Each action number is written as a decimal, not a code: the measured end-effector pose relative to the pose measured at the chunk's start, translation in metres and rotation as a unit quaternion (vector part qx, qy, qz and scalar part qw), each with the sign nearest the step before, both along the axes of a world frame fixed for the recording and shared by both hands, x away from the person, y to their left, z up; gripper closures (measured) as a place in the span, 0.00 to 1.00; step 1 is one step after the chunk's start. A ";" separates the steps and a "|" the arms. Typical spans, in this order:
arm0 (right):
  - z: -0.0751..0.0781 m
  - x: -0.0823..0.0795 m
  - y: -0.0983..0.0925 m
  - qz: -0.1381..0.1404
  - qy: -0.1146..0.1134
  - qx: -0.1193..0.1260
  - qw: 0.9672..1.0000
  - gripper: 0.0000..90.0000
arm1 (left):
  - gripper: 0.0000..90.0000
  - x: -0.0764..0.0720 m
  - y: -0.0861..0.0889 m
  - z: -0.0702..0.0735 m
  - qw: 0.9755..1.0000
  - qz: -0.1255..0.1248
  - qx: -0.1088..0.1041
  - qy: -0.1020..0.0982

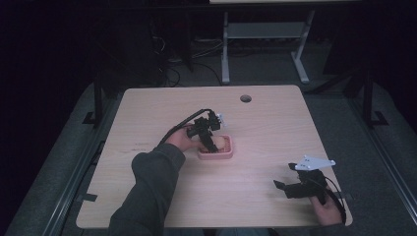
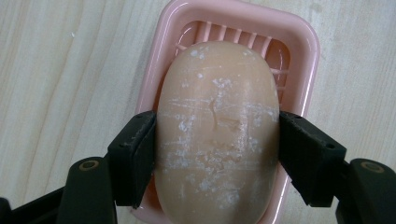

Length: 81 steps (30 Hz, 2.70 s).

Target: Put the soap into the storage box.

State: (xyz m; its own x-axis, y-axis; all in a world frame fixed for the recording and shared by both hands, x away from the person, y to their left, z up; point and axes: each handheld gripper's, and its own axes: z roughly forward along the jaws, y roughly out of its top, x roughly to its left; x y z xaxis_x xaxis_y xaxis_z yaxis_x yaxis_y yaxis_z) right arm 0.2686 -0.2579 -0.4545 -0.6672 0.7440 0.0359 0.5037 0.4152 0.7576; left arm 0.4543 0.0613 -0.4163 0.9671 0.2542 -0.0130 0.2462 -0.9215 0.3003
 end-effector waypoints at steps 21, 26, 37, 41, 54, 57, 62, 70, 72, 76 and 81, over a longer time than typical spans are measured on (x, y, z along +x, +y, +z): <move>0.000 0.001 0.003 0.001 -0.002 -0.001 1.000 0.16 | 0.33 -0.012 0.006 0.018 1.000 -0.013 -0.021 -0.010; 0.000 0.001 0.003 0.000 -0.001 -0.003 1.000 0.16 | 0.33 -0.014 0.011 0.021 1.000 -0.008 -0.024 -0.013; 0.000 0.001 0.002 -0.001 -0.004 -0.002 1.000 0.16 | 0.33 -0.022 0.021 0.021 0.999 -0.001 -0.029 -0.013; 0.001 0.001 0.003 0.000 -0.004 -0.005 1.000 0.16 | 0.33 -0.026 0.024 0.023 0.999 0.002 -0.035 -0.014; 0.000 0.002 0.004 0.000 0.000 -0.007 1.000 0.16 | 0.32 -0.032 0.027 0.026 0.999 0.000 -0.040 -0.015; 0.000 0.001 0.003 -0.001 0.000 -0.007 1.000 0.16 | 0.32 -0.035 0.029 0.026 0.999 0.000 -0.039 -0.015; 0.000 0.002 0.002 -0.003 0.001 -0.006 1.000 0.16 | 0.32 -0.038 0.034 0.025 0.999 0.004 -0.041 -0.014; 0.000 0.003 0.003 -0.005 -0.001 -0.008 1.000 0.16 | 0.32 -0.044 0.039 0.022 0.999 0.007 -0.041 -0.011; 0.000 0.003 0.003 -0.005 -0.001 -0.008 1.000 0.16 | 0.31 -0.047 0.039 0.022 0.999 0.010 -0.043 -0.015; 0.000 0.003 0.002 -0.009 0.000 -0.007 1.000 0.16 | 0.31 -0.050 0.041 0.025 0.999 0.006 -0.039 -0.016; 0.000 0.003 0.002 -0.010 0.000 -0.009 1.000 0.16 | 0.31 -0.053 0.044 0.024 0.999 0.007 -0.043 -0.015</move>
State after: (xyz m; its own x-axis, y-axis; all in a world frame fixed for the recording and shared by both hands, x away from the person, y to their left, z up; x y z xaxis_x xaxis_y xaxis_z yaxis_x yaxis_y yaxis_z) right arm 0.2716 -0.2556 -0.4544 -0.6528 0.7572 0.0232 0.5120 0.4184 0.7502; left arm 0.4011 0.1049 -0.3924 0.9636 0.2673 -0.0065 0.2492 -0.8887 0.3849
